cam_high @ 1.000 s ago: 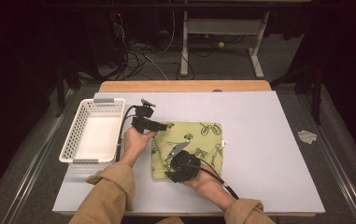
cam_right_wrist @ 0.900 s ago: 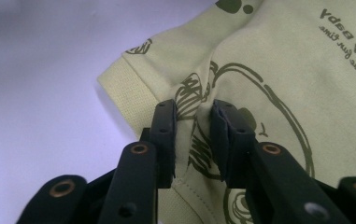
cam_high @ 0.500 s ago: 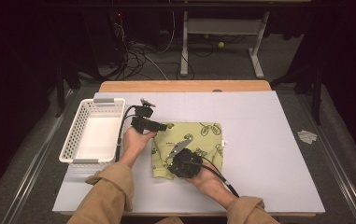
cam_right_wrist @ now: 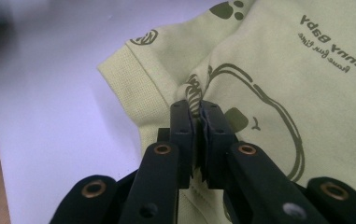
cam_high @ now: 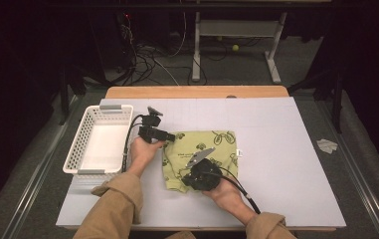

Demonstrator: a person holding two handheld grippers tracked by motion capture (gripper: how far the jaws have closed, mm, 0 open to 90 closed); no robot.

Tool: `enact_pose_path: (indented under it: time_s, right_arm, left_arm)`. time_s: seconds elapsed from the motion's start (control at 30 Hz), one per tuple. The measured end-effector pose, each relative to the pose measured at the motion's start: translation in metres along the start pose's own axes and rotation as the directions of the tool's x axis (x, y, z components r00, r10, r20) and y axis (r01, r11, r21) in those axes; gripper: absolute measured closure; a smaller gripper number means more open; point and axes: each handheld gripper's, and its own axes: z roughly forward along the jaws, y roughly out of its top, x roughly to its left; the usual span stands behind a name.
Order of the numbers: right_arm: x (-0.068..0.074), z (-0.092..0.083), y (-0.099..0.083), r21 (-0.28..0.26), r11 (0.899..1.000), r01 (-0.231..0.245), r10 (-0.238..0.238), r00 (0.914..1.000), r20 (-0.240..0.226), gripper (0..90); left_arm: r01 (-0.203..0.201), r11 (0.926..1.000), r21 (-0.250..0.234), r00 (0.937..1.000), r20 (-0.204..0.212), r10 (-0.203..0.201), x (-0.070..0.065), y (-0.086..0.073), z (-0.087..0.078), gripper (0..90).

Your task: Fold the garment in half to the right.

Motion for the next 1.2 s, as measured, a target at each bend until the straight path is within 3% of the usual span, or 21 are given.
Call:
enact_pose_path:
  time_s: [0.27,0.57,0.67,0.73,0.83,1.2]
  right_arm:
    - [-0.002,-0.004,-0.003,-0.01,1.0,0.001,-0.002,1.0,-0.008,86.5]
    - [-0.004,-0.013,-0.009,-0.036,0.999,-0.04,0.039,0.9987,-0.033,86.5]
    - [-0.005,-0.016,-0.01,-0.036,0.998,-0.046,0.044,0.9983,-0.038,86.5]
    - [-0.005,-0.018,-0.009,-0.041,0.998,-0.048,0.046,0.9983,-0.037,86.5]
    - [-0.005,-0.023,-0.007,-0.067,0.996,-0.054,0.051,0.9975,-0.049,86.5]
    - [-0.005,-0.026,-0.005,-0.088,0.993,-0.075,0.069,0.9949,-0.074,86.5]
  left_arm:
    - [-0.036,0.9994,-0.001,0.9992,0.02,0.036,-0.007,0.0,0.003,73.7]
    - [-0.053,0.9951,-0.083,0.9953,0.077,0.059,-0.019,0.001,-0.025,76.0]
    - [-0.059,0.993,-0.102,0.9952,0.071,0.066,-0.023,0.001,-0.029,76.1]
    - [-0.062,0.9929,-0.101,0.9959,0.059,0.069,-0.024,0.002,-0.031,76.1]
    - [-0.031,0.9924,-0.119,0.9956,0.085,0.041,-0.02,0.003,-0.036,76.2]
    - [-0.09,0.9891,-0.117,0.9929,0.067,0.098,-0.03,0.014,-0.051,76.0]
